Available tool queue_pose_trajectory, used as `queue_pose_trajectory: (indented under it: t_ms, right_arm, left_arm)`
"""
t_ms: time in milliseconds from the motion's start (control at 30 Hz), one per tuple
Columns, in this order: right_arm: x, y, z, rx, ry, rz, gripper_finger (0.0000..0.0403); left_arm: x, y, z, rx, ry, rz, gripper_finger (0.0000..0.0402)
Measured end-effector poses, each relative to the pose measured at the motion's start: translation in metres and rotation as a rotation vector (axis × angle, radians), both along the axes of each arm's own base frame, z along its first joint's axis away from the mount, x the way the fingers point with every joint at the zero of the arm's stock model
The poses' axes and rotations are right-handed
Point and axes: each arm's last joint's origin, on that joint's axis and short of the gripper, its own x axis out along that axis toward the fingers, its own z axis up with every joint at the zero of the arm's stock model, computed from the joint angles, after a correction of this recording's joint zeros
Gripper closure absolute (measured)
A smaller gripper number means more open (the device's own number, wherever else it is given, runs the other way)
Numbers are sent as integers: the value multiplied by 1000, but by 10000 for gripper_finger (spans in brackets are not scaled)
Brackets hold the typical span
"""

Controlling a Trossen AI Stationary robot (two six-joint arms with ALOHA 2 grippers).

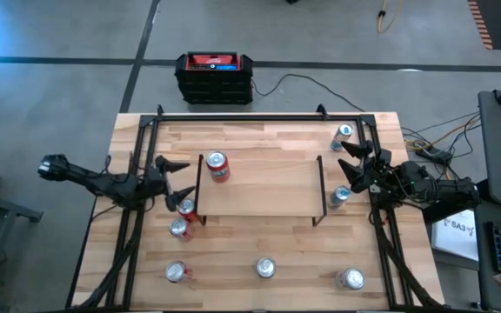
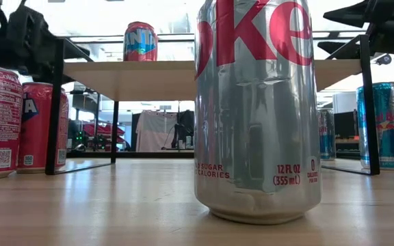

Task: Place canned beverage on shelf
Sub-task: Put the top blue soda can on the shelf

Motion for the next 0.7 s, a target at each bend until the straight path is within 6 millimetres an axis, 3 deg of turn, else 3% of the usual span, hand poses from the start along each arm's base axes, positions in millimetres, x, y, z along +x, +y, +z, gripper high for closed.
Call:
queue_pose_trajectory:
  t_ms: [267, 400, 600, 700]
  right_arm:
    - [0, -1, 7, 26, 55, -37, 33]
    - [-7, -5, 41, 86, 258, -183, 33]
    - [-22, -10, 108, 276, 461, -382, 33]
    - [-25, -12, 125, 423, 602, -475, 33]
  left_arm:
    - [0, -2, 8, 95, -4, -86, 2]
    - [0, -2, 10, 181, 24, -83, 2]
    - [0, -2, 10, 194, 34, -84, 2]
    - [1, -2, 9, 194, 43, -84, 2]
